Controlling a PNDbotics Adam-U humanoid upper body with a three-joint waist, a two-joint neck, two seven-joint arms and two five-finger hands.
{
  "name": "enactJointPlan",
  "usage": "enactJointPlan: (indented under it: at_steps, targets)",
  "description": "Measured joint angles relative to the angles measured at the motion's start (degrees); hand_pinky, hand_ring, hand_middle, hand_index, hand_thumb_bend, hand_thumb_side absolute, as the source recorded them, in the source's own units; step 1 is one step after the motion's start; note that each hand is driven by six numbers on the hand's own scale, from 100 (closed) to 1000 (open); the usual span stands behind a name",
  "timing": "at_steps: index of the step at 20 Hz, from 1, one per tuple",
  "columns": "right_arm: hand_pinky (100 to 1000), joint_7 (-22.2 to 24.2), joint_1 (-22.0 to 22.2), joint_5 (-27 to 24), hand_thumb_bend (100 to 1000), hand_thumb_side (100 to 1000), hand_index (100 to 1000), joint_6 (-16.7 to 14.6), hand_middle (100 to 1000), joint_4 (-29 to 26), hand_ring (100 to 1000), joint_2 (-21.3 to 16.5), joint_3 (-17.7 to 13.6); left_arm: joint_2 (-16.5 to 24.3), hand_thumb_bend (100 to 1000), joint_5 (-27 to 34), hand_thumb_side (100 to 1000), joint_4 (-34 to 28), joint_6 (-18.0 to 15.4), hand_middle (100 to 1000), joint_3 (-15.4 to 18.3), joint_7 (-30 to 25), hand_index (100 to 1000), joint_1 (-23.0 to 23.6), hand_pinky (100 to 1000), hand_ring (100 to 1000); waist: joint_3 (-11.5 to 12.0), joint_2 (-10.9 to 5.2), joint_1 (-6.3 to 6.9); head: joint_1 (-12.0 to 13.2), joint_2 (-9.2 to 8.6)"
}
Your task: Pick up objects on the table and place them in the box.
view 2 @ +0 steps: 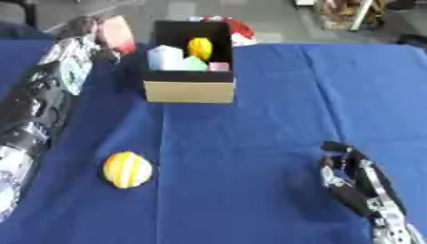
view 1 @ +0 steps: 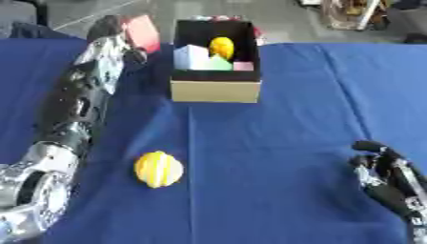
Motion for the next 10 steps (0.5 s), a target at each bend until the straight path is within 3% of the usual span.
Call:
enactJointPlan:
  at_steps: [6,10]
  targets:
    - [755,0.2,0.2,0.0,100,226,803,0.1,746,0.0,665,0.0,0.0,-4.1,121,2.7,185,-3.0,-5.6,522,-4.0,-1.3,785,-1.1,704,547,-0.5,-0.01,0.0,0.2,0.0]
    - [755,0.3,0.2,0.0,100,227,803,0.1,746,0.0,665,0.0,0.1,-8.6,182,0.6,226,-2.3,-7.2,634,-5.7,-2.2,868,-1.1,736,621,-0.8,-0.01,0.0,0.3,0.0]
